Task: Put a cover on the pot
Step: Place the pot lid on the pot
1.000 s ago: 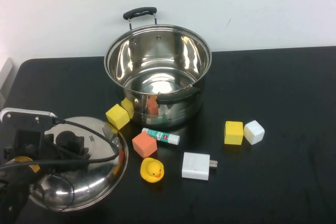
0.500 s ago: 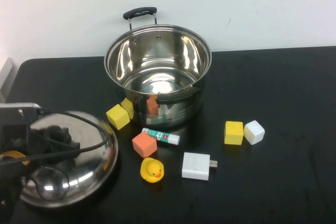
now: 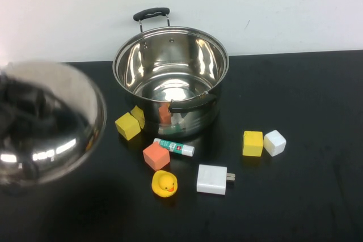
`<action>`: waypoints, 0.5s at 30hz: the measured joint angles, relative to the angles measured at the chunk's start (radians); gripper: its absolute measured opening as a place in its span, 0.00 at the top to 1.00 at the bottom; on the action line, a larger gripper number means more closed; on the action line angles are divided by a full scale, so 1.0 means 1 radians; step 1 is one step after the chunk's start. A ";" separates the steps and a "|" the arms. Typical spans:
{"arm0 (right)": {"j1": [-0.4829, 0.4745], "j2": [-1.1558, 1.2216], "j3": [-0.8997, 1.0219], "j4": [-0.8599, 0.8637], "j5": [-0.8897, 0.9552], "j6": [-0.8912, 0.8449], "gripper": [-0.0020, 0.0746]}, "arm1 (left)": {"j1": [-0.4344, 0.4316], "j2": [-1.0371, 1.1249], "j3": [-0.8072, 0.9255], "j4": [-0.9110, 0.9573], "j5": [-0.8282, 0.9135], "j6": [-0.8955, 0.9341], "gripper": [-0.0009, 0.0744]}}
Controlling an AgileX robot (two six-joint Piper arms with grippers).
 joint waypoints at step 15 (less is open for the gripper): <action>0.000 0.000 0.000 0.000 0.000 0.000 0.98 | -0.110 0.305 -0.679 0.001 0.471 -0.040 0.55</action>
